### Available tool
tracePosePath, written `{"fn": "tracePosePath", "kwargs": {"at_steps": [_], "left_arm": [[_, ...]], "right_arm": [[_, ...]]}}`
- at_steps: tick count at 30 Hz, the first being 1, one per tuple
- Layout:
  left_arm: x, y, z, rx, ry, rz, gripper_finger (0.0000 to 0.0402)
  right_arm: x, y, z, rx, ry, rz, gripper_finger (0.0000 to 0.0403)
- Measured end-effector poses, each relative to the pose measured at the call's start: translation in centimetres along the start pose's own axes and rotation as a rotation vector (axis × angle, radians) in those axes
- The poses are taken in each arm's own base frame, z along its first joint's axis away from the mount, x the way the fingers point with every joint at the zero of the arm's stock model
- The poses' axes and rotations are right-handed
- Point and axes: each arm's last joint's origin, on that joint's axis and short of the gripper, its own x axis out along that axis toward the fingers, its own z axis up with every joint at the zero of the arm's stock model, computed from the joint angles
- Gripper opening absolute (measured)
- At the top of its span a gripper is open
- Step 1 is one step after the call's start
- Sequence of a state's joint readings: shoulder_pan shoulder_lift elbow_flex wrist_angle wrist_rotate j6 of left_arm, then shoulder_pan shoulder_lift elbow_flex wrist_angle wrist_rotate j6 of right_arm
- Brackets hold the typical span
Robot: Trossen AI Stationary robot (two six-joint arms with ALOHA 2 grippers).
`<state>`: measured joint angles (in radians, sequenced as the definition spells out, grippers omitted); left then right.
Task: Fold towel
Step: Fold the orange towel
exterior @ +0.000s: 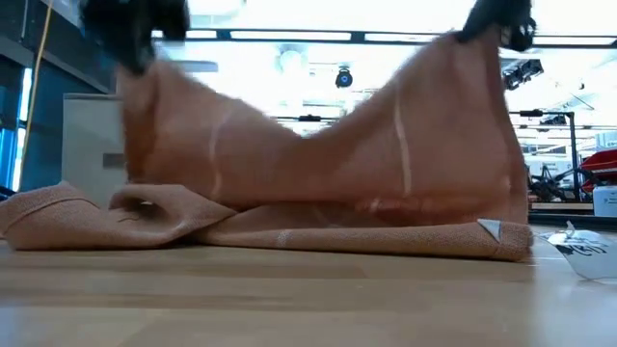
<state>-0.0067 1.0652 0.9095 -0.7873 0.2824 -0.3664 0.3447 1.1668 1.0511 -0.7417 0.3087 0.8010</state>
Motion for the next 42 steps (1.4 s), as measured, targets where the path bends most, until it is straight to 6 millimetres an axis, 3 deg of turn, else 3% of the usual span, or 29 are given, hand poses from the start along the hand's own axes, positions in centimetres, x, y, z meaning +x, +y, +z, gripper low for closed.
{"fn": "tracePosePath", "kwargs": {"at_steps": [5,9,15,21,27,32,38,42], "left_arm": [[-7.9,-2.8,3.3,0.194,-0.312,0.198,0.0010],[-14.5,-4.9,4.6,0.327,-0.604,0.283,0.0010],[-20.0,-6.8,4.7,0.465,-0.928,0.218,0.0010],[-25.8,-8.3,3.6,0.595,-1.259,0.180,0.0010],[-28.3,-9.5,2.9,0.674,-1.454,-0.103,0.0010],[-28.9,-10.5,3.2,0.758,-1.493,-0.402,0.0010],[-28.3,-11.4,4.2,0.795,-1.449,-0.605,0.0010],[-28.4,-11.8,4.4,0.790,-1.466,-0.618,0.0010]], "right_arm": [[-3.9,1.5,4.0,-0.056,-0.296,0.029,0.0000],[-8.2,2.8,8.0,-0.170,-0.548,0.080,0.0000],[-13.4,3.9,11.5,-0.258,-0.828,0.219,0.0000],[-18.7,4.2,13.8,-0.335,-1.121,0.346,0.0000],[-20.0,5.6,14.2,-0.396,-1.245,0.719,0.0000],[-19.1,8.2,13.8,-0.458,-1.271,0.958,0.0000],[-19.7,11.9,13.5,-0.516,-1.242,1.106,0.0000],[-21.5,13.8,13.9,-0.562,-1.270,1.008,0.0000]]}}
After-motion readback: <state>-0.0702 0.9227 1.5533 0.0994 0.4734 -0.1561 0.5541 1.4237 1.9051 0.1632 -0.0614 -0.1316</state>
